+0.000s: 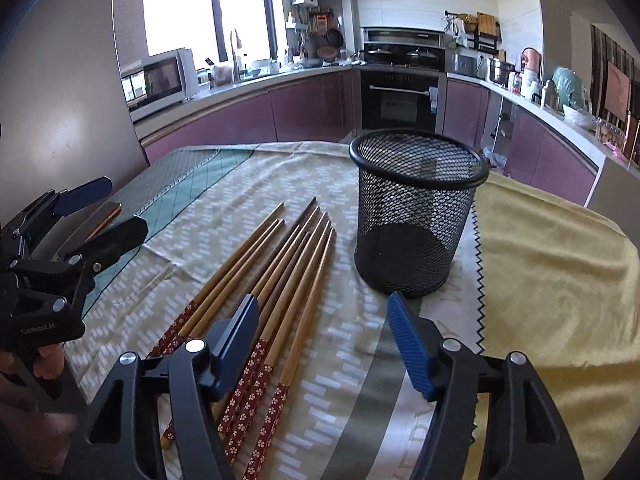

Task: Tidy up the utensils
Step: 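Lower the left tool onto one wooden chopstick and close it while the right tool grasps another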

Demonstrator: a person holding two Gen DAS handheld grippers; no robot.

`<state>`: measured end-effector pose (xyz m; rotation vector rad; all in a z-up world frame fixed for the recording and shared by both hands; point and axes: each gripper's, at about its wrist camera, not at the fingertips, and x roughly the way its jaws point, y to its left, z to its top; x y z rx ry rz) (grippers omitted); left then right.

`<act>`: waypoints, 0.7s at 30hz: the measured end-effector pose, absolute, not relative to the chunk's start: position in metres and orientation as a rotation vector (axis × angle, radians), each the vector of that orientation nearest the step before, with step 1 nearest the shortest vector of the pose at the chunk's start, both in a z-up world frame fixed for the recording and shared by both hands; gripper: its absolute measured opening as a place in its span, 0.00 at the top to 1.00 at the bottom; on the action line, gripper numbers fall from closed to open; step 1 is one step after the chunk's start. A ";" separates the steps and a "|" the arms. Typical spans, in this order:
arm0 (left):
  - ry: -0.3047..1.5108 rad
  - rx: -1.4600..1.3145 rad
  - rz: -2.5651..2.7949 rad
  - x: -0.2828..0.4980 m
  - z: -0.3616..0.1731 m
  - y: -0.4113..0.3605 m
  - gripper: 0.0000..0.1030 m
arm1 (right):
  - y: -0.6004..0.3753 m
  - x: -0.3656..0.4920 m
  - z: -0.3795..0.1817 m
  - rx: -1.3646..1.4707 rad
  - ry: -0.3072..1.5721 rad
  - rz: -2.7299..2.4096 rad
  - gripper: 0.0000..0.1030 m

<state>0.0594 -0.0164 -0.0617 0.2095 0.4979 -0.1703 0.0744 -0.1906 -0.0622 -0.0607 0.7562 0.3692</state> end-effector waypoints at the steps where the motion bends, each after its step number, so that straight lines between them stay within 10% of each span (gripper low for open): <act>1: 0.524 0.215 -0.184 0.064 -0.066 -0.018 0.19 | -0.188 0.076 -0.064 -0.068 0.771 0.369 0.43; 9: 0.687 0.230 -0.237 0.100 -0.099 -0.024 0.37 | -0.184 0.091 -0.080 -0.081 0.874 0.377 0.66; 21: 0.835 0.259 -0.317 0.136 -0.126 -0.035 0.49 | -0.181 0.103 -0.086 -0.115 0.915 0.362 0.73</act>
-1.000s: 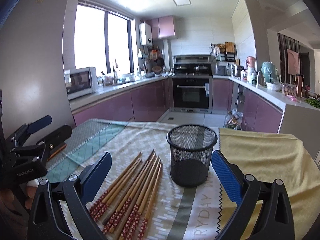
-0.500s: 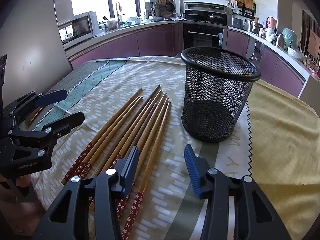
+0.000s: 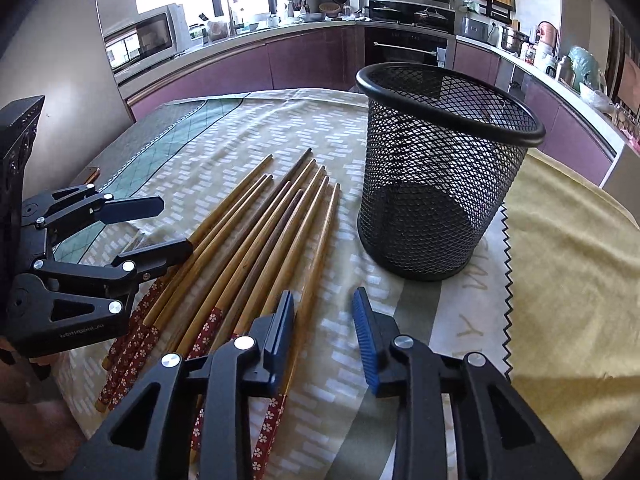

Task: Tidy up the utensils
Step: 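Lower the left tool onto one wooden chopstick and close it while the right tool grasps another, then lift the held chopstick upright with the left tool while the right tool lifts its chopstick toward the cup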

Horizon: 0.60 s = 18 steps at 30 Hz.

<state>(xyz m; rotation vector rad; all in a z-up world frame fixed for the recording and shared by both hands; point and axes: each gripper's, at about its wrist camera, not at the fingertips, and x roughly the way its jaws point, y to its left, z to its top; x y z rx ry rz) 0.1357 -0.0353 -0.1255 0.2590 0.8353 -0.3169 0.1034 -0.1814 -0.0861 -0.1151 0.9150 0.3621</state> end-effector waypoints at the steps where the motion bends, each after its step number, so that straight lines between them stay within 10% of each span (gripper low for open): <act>1: 0.849 0.257 -0.321 0.139 -0.127 -0.036 0.52 | -0.181 0.105 -0.086 -0.116 0.916 0.363 0.74; 12: 0.915 0.164 -0.361 0.165 -0.127 -0.047 0.89 | -0.189 0.115 -0.086 -0.033 0.926 0.396 0.94; 18: 0.919 0.091 -0.341 0.165 -0.124 -0.042 0.93 | -0.197 0.107 -0.077 -0.006 0.895 0.419 0.94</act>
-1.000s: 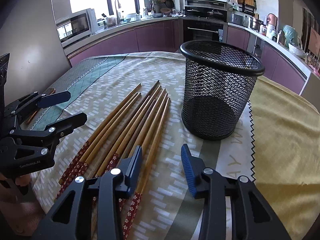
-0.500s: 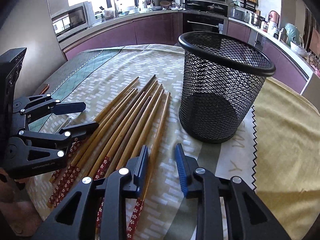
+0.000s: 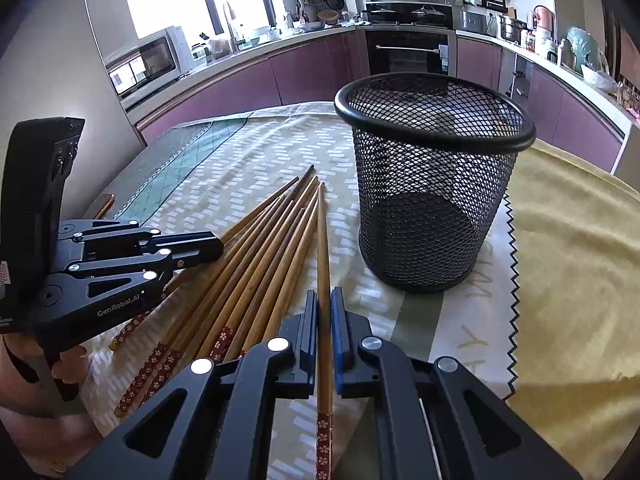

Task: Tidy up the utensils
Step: 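Lift the held chopstick upright with the left tool while the right tool lifts its chopstick toward the cup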

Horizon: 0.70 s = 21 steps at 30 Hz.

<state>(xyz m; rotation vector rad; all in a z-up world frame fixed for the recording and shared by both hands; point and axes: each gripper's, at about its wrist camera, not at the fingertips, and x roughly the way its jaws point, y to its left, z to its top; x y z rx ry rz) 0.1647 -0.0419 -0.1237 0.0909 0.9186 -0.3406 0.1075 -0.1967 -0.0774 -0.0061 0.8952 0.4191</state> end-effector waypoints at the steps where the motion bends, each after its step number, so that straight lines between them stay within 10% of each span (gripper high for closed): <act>1: 0.913 0.084 -0.336 0.163 -0.122 -0.040 0.93 | -0.197 0.106 -0.075 -0.007 0.886 0.425 0.94; 21: 0.599 -0.051 -0.551 0.113 0.025 -0.015 0.93 | -0.255 0.081 0.027 0.130 0.567 0.499 0.94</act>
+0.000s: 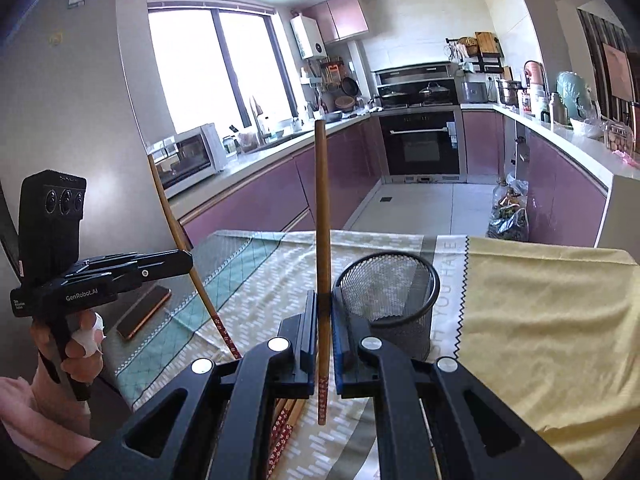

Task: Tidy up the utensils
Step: 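Lift the held chopstick upright with the left tool while the right tool lifts its chopstick toward the cup, then lower the left tool's chopstick into the mesh cup and open while the right tool does the same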

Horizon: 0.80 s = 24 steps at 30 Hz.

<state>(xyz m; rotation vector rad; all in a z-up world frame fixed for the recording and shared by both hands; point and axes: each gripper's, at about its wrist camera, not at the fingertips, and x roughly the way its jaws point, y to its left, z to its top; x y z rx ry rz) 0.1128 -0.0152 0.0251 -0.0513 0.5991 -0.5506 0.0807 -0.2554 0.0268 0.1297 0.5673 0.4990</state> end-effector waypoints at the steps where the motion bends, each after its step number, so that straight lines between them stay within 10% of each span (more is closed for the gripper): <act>1: 0.581 -0.054 -0.552 0.113 0.033 -0.017 0.93 | -0.258 0.081 0.033 0.132 0.549 0.499 0.94; 14: 0.414 -0.095 -0.630 0.141 0.103 -0.074 0.93 | -0.279 0.108 0.096 0.094 0.377 0.450 0.94; 24: 0.572 -0.047 -0.617 0.181 0.047 -0.125 0.93 | -0.273 0.153 0.052 0.062 0.558 0.428 0.94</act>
